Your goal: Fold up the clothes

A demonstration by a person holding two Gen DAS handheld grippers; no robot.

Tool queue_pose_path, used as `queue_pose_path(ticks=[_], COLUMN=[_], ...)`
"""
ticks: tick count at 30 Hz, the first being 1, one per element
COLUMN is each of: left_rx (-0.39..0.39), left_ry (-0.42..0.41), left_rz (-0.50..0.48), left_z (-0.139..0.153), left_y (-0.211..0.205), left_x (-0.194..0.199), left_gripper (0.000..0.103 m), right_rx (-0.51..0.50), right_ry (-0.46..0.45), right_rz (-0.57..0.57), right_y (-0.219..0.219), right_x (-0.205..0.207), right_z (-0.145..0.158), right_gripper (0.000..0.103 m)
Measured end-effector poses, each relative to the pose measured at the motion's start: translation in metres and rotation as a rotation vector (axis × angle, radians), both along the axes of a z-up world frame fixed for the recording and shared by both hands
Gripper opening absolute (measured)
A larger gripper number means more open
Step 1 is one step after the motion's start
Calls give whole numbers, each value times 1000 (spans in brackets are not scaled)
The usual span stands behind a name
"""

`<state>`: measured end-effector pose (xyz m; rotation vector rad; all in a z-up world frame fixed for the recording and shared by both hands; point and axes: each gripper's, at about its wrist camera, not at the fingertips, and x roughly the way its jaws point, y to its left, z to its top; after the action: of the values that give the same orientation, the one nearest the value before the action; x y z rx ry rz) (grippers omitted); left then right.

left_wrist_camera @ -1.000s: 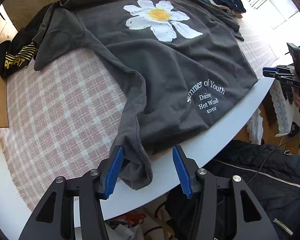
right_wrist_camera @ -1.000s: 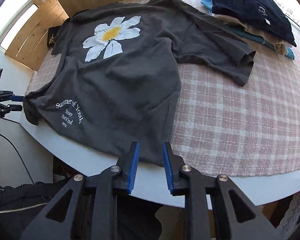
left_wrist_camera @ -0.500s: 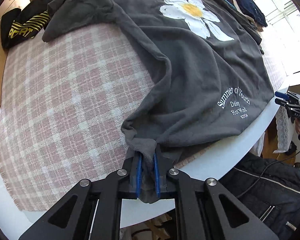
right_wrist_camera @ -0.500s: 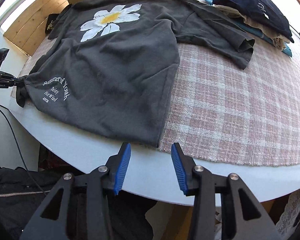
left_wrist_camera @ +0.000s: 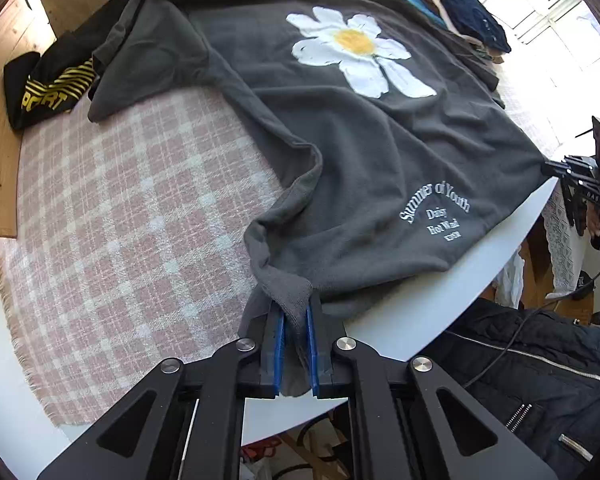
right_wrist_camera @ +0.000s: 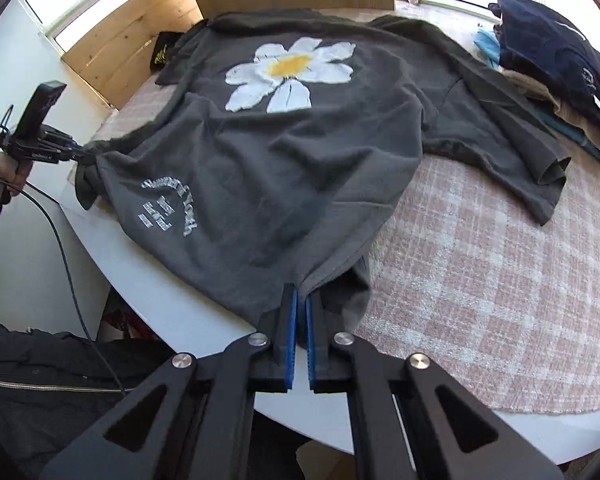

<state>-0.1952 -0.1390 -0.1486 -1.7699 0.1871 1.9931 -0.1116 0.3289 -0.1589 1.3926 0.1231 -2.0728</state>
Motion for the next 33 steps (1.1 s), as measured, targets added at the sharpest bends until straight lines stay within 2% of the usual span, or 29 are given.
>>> queue_pose_path(ticks=[4, 7, 8, 10, 12, 13, 14, 15, 17, 21, 22, 23, 25, 27, 29, 31, 33], left_rx=[83, 137, 123, 85, 45, 25, 4, 22, 27, 24, -2, -32, -87, -118, -102, -88, -74], left_ry=[89, 165, 195, 230, 227, 226, 224, 185, 118, 31, 29, 28, 23, 10, -9, -19, -20], left_rz=[-17, -17, -18, 18, 56, 75, 95, 115, 118, 68, 48, 26, -19, -35, -27, 4, 23], left_z=[62, 113, 129, 148, 140, 135, 131, 116, 83, 42, 37, 32, 23, 14, 6, -3, -10], left_y=[1, 15, 15, 8, 3, 1, -1, -5, -9, -1, 3, 7, 15, 19, 16, 10, 4], left_x=[21, 14, 5, -34, -66, -82, -98, -108, -111, -84, -74, -63, -42, -27, -20, -20, -25], left_gripper=[8, 8, 8, 8, 7, 7, 3, 2, 4, 3, 8, 19, 39, 38, 38, 38, 38], right_rx=[-131, -225, -247, -250, -117, -42, 17, 73, 160, 182, 182, 181, 194, 231, 268, 251, 202], right_ry=[78, 123, 148, 212, 303, 302, 260, 211, 100, -126, -150, -160, -171, -178, -186, -196, -135], right_rz=[-28, -3, 13, 50, 35, 22, 18, 13, 12, 22, 2, -19, -59, -97, -136, -172, -192], right_y=[19, 27, 27, 21, 4, 0, -3, -4, -1, 11, 13, 15, 16, 15, 15, 17, 16], right_x=[4, 3, -1, -15, -44, -59, -74, -82, -81, -37, -26, -17, -4, -1, 2, 0, 2], right_z=[77, 134, 155, 194, 207, 199, 184, 164, 111, 6, -14, -28, -48, -61, -73, -77, -68], right_gripper=[3, 2, 2, 2, 2, 2, 9, 16, 18, 18, 18, 18, 18, 18, 18, 19, 19])
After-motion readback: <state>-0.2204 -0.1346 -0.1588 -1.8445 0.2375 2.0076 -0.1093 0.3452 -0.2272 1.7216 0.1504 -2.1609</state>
